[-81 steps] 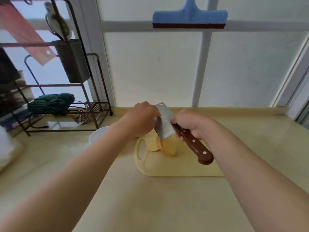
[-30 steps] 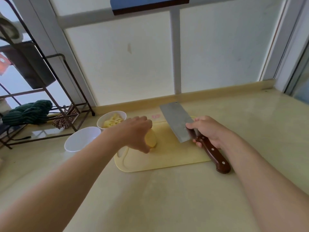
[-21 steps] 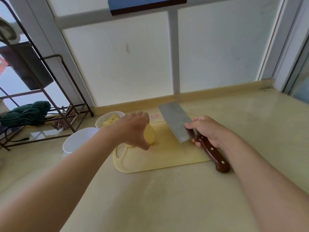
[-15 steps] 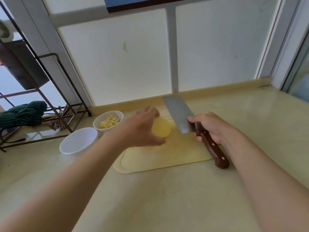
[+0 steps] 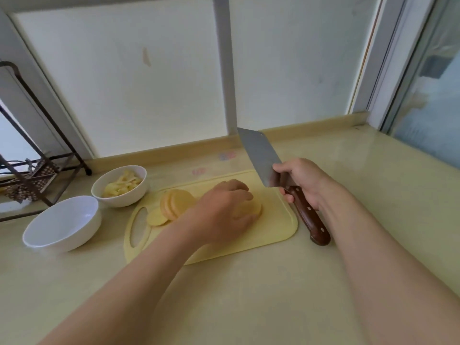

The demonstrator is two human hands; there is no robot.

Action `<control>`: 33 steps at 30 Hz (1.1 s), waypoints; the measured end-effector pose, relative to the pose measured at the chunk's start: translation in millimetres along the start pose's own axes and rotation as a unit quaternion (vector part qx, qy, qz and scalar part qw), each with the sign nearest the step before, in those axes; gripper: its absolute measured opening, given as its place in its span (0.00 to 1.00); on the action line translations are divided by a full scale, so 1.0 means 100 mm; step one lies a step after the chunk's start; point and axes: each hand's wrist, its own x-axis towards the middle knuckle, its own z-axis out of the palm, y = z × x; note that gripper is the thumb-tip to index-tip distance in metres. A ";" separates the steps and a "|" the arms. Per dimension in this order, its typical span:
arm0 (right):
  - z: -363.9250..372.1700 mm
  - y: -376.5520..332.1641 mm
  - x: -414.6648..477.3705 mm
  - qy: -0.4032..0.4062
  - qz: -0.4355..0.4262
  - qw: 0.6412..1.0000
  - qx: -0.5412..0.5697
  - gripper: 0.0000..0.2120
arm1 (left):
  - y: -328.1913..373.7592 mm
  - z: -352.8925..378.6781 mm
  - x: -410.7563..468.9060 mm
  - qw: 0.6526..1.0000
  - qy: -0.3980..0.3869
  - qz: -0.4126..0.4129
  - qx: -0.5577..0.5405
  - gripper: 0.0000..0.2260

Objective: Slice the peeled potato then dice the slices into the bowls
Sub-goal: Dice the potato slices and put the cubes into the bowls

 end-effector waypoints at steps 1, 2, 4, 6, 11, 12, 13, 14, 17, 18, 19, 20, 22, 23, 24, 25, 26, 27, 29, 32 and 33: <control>0.00 0.00 0.01 0.001 0.001 1.000 -0.007 0.08 | -0.02 0.00 -0.01 1.000 -0.001 0.029 -0.002 0.16; 0.01 0.01 0.02 0.003 0.001 1.000 -0.016 0.07 | -0.04 0.00 -0.02 0.998 -0.004 0.055 -0.003 0.14; 0.02 0.02 0.03 0.013 -0.007 0.999 -0.041 0.08 | -0.08 0.01 -0.04 0.996 -0.007 0.089 -0.010 0.13; 0.01 0.02 0.03 0.024 -0.022 0.997 -0.063 0.09 | -0.13 0.01 -0.04 0.994 -0.011 0.102 -0.025 0.13; -0.03 0.03 0.05 0.007 -0.017 0.997 -0.077 0.08 | -0.22 0.07 -0.04 0.991 0.003 0.126 -0.044 0.12; -0.04 0.04 0.06 0.007 -0.013 0.997 -0.081 0.12 | -0.21 0.08 -0.03 0.991 0.006 0.129 -0.043 0.12; -0.06 0.04 0.06 0.005 -0.011 0.996 -0.083 0.14 | -0.21 0.09 -0.03 0.990 0.011 0.132 -0.041 0.11; -0.07 0.03 0.06 0.003 -0.010 0.996 -0.087 0.14 | -0.20 0.10 -0.02 0.990 0.014 0.134 -0.039 0.11; -0.08 0.01 0.00 0.005 -0.005 0.994 -0.106 0.10 | -0.17 0.14 -0.01 0.989 0.020 0.143 -0.036 0.10; -0.08 0.01 -0.01 0.005 -0.005 0.994 -0.109 0.09 | -0.16 0.15 -0.02 0.989 0.021 0.145 -0.036 0.10; -0.08 0.01 -0.01 0.003 -0.005 0.994 -0.112 0.10 | -0.16 0.17 -0.02 0.988 0.025 0.148 -0.034 0.11; -0.08 0.02 -0.01 -0.001 -0.005 0.993 -0.115 0.11 | -0.16 0.18 -0.03 0.988 0.032 0.150 -0.034 0.11; -0.06 0.02 -0.04 -0.010 -0.006 0.991 -0.132 0.11 | -0.16 0.19 -0.07 0.987 0.040 0.151 -0.037 0.11; -0.05 0.01 -0.05 -0.015 -0.007 0.990 -0.141 0.11 | -0.16 0.19 -0.08 0.987 0.043 0.152 -0.039 0.11; -0.05 0.01 -0.05 -0.019 -0.008 0.989 -0.147 0.11 | -0.16 0.19 -0.08 0.986 0.047 0.153 -0.041 0.11; -0.05 0.01 -0.06 -0.024 -0.009 0.988 -0.151 0.11 | -0.17 0.20 -0.08 0.986 0.050 0.153 -0.043 0.11; -0.04 0.00 -0.06 -0.028 -0.011 0.988 -0.154 0.11 | -0.17 0.20 -0.08 0.986 0.053 0.153 -0.045 0.12; -0.04 0.00 -0.05 -0.030 -0.013 0.987 -0.156 0.11 | -0.18 0.21 -0.08 0.986 0.056 0.153 -0.046 0.11; -0.03 0.00 -0.05 -0.030 -0.013 0.987 -0.157 0.11 | -0.19 0.22 -0.07 0.985 0.062 0.153 -0.047 0.11; -0.02 0.01 -0.06 -0.027 -0.009 0.986 -0.161 0.10 | -0.19 0.25 -0.07 0.986 0.065 0.146 -0.054 0.11; -0.02 0.00 -0.07 -0.027 -0.009 0.986 -0.165 0.09 | -0.19 0.25 -0.07 0.986 0.065 0.144 -0.057 0.11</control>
